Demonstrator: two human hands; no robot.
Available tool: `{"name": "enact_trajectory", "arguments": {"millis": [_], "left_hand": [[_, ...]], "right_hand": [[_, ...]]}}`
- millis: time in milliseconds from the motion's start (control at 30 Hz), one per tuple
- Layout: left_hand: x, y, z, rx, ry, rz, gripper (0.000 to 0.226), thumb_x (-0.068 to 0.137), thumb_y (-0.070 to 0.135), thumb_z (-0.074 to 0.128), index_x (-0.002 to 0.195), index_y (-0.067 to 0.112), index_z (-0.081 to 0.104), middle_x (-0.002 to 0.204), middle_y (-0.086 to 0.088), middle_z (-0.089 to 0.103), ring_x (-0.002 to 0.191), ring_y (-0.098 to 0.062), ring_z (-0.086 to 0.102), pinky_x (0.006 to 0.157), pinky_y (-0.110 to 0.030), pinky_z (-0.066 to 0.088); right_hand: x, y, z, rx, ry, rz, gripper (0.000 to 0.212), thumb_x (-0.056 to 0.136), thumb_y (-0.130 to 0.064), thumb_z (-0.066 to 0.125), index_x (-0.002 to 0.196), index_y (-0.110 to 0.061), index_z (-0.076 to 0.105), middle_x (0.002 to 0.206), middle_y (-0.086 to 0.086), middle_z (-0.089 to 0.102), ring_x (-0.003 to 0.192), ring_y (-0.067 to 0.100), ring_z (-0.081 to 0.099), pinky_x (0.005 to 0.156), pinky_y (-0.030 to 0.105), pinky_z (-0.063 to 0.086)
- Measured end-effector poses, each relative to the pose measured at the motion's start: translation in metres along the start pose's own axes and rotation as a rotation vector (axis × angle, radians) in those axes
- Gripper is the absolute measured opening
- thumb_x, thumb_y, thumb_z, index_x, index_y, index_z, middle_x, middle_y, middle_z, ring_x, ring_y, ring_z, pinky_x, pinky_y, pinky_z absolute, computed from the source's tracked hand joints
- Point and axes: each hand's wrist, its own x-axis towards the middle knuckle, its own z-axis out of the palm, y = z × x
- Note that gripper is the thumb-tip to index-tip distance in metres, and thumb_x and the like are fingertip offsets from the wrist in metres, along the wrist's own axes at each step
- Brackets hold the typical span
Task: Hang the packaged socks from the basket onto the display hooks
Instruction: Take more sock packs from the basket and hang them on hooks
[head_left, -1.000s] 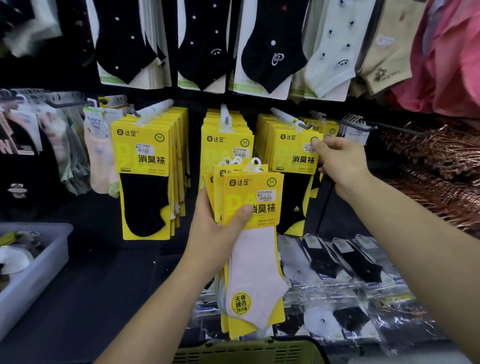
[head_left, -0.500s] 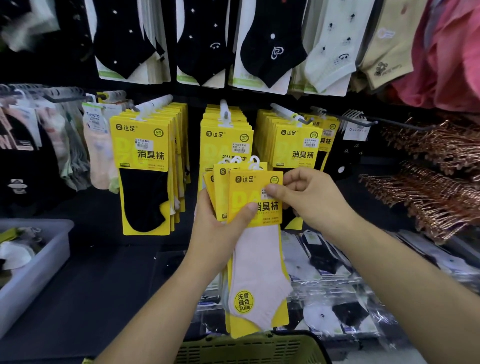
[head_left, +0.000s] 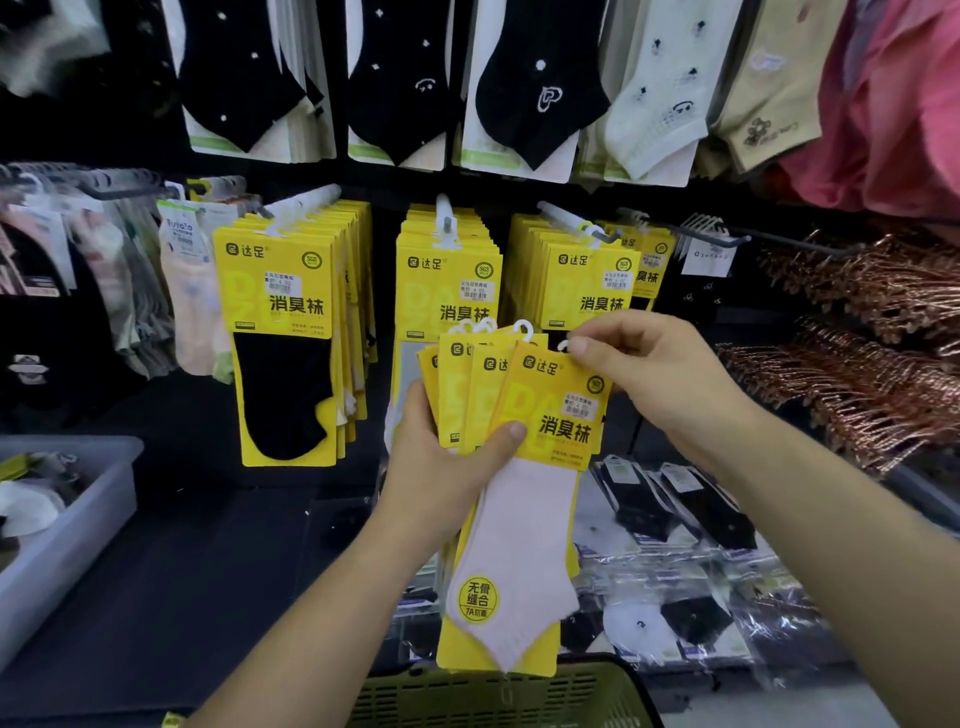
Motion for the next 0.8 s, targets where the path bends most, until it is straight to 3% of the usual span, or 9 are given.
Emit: {"name": "enact_trajectory", "arguments": {"millis": [100,233,333,433,567,667,800], "left_hand": [[-0.001,0.002,0.0,-0.023,-0.001,0.002,0.053,0.082,0.02,0.09,0.117,0.038,0.056,0.113,0.015,0.076,0.1,-0.005,0.076,0.085,-0.036,0.063],[-0.002,0.007,0.0,-0.053,-0.019,-0.005,0.065,0.069,0.041,0.096,0.119,0.04,0.055,0.116,0.015,0.075,0.105,-0.007,0.075,0.089,-0.038,0.063],[-0.002,0.009,-0.001,-0.086,-0.043,0.005,0.064,0.07,0.051,0.093,0.121,0.042,0.054,0.114,0.024,0.076,0.105,-0.001,0.075,0.081,-0.022,0.062],[-0.001,0.011,-0.004,-0.065,-0.017,0.038,0.062,0.07,0.053,0.085,0.123,0.042,0.055,0.113,0.029,0.074,0.105,0.003,0.073,0.079,-0.015,0.058],[0.005,0.01,-0.012,-0.047,0.024,0.07,0.06,0.077,0.05,0.092,0.123,0.038,0.056,0.113,0.026,0.075,0.104,0.0,0.075,0.082,-0.024,0.061],[0.007,0.011,-0.017,-0.006,0.028,0.094,0.062,0.068,0.059,0.082,0.12,0.042,0.054,0.113,0.029,0.074,0.104,0.004,0.073,0.082,-0.025,0.06],[0.008,0.01,-0.018,-0.008,0.026,0.095,0.065,0.066,0.061,0.081,0.122,0.041,0.054,0.114,0.029,0.074,0.104,0.003,0.073,0.08,-0.025,0.062]], "right_hand": [[0.005,-0.003,-0.003,-0.131,-0.054,0.011,0.009,0.09,-0.024,0.072,0.083,-0.022,0.077,0.086,0.002,0.074,0.079,0.015,0.067,0.077,0.03,0.055],[0.014,-0.005,-0.01,-0.175,-0.053,0.015,0.014,0.094,-0.025,0.068,0.083,-0.025,0.076,0.082,-0.008,0.075,0.075,0.0,0.067,0.066,0.011,0.05],[0.023,-0.006,-0.016,-0.16,-0.053,0.025,0.015,0.094,-0.023,0.068,0.082,-0.024,0.077,0.078,-0.011,0.075,0.07,-0.004,0.066,0.062,0.006,0.046],[0.039,-0.008,-0.028,-0.151,0.019,0.023,0.013,0.093,-0.024,0.07,0.081,-0.024,0.076,0.079,-0.01,0.075,0.073,-0.004,0.064,0.067,0.009,0.045],[0.064,-0.009,-0.046,-0.195,0.201,0.023,0.01,0.092,-0.021,0.071,0.084,-0.021,0.076,0.08,-0.005,0.071,0.065,-0.001,0.061,0.052,0.01,0.044],[0.08,-0.011,-0.049,-0.261,0.261,-0.014,0.008,0.091,-0.017,0.071,0.086,-0.018,0.076,0.078,-0.003,0.071,0.067,0.004,0.063,0.063,0.018,0.052],[0.097,-0.014,-0.043,-0.337,0.314,-0.084,0.011,0.092,-0.017,0.07,0.082,-0.017,0.075,0.074,0.001,0.069,0.06,0.006,0.06,0.057,0.022,0.049]]}}
